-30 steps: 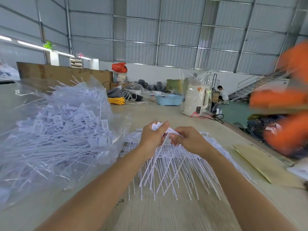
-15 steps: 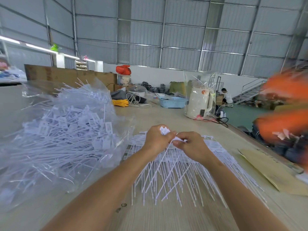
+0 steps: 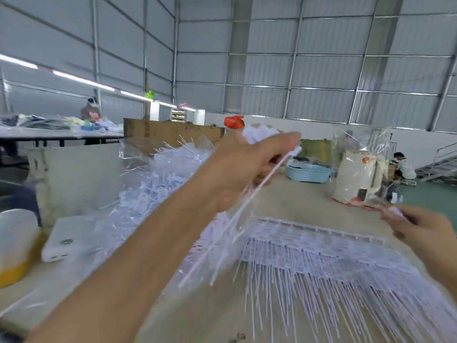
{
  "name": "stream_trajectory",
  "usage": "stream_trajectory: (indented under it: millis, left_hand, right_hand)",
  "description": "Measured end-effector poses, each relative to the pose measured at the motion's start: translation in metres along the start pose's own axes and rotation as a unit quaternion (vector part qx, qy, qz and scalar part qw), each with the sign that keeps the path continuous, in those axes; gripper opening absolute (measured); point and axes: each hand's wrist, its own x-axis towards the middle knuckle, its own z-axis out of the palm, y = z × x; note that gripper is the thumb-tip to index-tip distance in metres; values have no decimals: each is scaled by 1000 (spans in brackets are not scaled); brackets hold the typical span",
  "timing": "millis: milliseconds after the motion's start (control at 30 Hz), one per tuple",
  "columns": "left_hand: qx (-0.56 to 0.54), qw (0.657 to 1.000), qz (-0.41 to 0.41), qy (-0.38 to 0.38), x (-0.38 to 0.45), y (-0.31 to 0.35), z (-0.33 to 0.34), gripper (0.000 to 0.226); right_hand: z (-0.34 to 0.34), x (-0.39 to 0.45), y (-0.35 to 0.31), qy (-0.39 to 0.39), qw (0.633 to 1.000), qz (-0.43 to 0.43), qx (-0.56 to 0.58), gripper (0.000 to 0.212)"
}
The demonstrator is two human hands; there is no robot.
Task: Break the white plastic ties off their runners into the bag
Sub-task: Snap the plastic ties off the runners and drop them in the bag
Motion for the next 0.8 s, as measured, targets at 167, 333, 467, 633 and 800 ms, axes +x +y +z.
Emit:
stream_trajectory:
  millis: [167, 333, 467, 633, 800]
  left_hand:
    - [284, 940, 55, 183, -2, 17, -92, 27]
    - [387, 897, -178, 119, 12, -49, -114, 60]
    - [442, 861, -249, 43, 23, -83, -113, 84]
    - [505, 828, -242, 41, 36, -107, -119, 86]
    - [608, 759, -227, 55, 40, -114, -116, 77]
  right_hand:
    - [-16, 22, 40, 21, 983, 145, 111, 12]
    - [23, 1, 38, -59, 983, 158, 68, 8]
    - [46, -11, 35, -115, 981, 154, 25, 9]
    - [60, -9, 28, -155, 977, 143, 9, 9]
    - [59, -13, 18, -263, 961, 81, -34, 32]
